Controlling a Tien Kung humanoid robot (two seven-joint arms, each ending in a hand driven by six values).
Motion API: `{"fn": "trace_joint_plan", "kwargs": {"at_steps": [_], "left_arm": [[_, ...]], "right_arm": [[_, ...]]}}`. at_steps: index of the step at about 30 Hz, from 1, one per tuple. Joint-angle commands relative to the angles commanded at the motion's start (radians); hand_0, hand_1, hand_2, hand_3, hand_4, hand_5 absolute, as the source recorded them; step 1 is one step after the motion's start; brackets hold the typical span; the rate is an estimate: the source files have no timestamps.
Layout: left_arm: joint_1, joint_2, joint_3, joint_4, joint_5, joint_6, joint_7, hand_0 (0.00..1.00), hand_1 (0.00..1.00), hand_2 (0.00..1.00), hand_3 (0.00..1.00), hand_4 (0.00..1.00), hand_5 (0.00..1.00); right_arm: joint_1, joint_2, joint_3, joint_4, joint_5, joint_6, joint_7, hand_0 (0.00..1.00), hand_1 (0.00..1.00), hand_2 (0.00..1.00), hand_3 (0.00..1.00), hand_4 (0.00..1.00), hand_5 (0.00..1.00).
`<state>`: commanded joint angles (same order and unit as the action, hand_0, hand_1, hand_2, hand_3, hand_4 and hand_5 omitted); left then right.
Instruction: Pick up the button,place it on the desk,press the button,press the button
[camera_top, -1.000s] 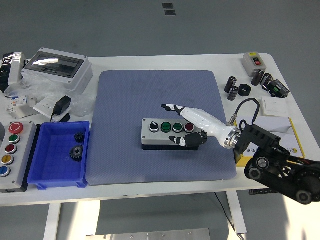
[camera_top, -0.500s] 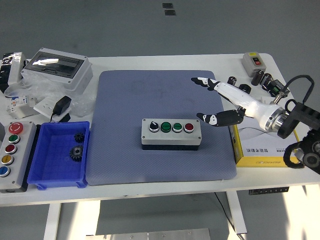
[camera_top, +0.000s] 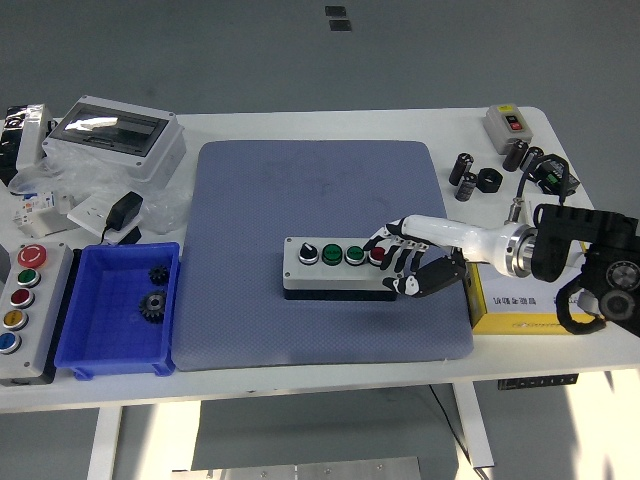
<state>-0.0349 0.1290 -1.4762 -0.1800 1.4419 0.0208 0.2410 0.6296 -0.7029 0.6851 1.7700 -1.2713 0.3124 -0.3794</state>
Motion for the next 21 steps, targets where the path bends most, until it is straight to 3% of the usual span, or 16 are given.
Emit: {"fn": "trace_joint_plan", "kwargs": {"at_steps": [10,21], "left_arm": [[-0.002,-0.003,-0.002,0.0,0.006,-0.002,0.002,0.627,0.572,0.496,0.572,0.559,0.119],[-0.001,-0.004,-0.003,0.0,0.006,-0.003,0.0,0.626,0.571,0.492,0.573,0.558,0.121]], "right_arm": [[0.055,0.108,-0.067,-0.149,-0.035,-0.047,0.009,0.067,0.156,0.224,0.752,0.595,0.002],[0.045,0.129,-0.106,-0.21,-0.063,-0.066,0.009,0.04,0.138,0.218,0.742,0.605,0.002]]}}
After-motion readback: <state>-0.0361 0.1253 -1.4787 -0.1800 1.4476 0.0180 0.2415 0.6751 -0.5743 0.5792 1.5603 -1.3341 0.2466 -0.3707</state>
